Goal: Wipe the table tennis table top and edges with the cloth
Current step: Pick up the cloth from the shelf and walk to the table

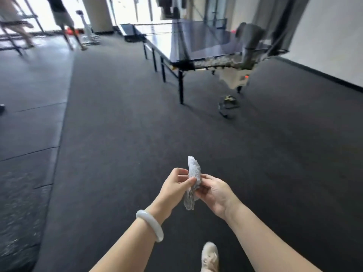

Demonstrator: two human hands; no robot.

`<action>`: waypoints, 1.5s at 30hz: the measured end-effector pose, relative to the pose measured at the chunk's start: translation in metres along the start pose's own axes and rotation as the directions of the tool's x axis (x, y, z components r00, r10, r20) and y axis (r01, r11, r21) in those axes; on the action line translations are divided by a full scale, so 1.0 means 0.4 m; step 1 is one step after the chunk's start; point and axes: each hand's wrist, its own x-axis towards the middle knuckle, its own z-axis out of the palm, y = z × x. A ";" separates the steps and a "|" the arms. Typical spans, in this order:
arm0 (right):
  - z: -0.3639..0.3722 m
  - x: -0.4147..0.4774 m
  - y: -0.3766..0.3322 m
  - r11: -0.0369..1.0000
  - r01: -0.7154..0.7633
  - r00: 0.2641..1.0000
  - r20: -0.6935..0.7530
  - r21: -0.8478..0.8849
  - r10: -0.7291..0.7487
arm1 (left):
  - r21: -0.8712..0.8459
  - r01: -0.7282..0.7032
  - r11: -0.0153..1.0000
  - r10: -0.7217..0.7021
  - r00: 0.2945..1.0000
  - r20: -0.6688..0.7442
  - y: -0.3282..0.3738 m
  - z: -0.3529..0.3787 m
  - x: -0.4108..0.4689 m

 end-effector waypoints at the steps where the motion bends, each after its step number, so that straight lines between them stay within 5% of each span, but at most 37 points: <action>1: 0.030 0.049 -0.005 1.000 -0.003 1.000 0.027 -0.020 0.003 | -0.020 -0.005 1.000 0.005 1.000 -0.012 0.002 -0.037 0.035; 10: 0.218 0.565 -0.158 0.986 -0.076 0.988 0.125 -0.152 0.096 | -0.021 -0.002 1.000 0.002 1.000 -0.010 0.098 -0.275 0.476; 14: 0.333 0.788 -0.240 0.963 -0.153 0.962 0.190 -0.223 0.197 | 0.061 0.019 0.998 -0.010 0.989 -0.145 0.146 -0.388 0.670; 22: 0.616 1.220 -0.322 0.934 -0.206 0.934 0.228 -0.291 0.276 | -0.197 0.112 0.974 -0.159 0.957 -0.243 0.192 -0.706 1.043; 27: 0.801 1.520 -0.398 0.936 -0.171 0.944 0.221 -0.307 0.245 | -0.281 0.093 0.955 -0.128 0.986 -0.109 0.257 -0.942 1.339; 32: 0.955 1.770 -0.496 0.951 -0.133 0.965 0.183 -0.279 0.188 | -0.141 0.100 0.985 -0.112 0.990 -0.081 0.371 -1.129 1.608; 45: 1.070 2.553 -0.898 0.975 -0.077 0.997 -0.006 -0.211 0.078 | -0.038 0.178 0.983 -0.181 0.980 -0.081 0.596 -1.281 2.501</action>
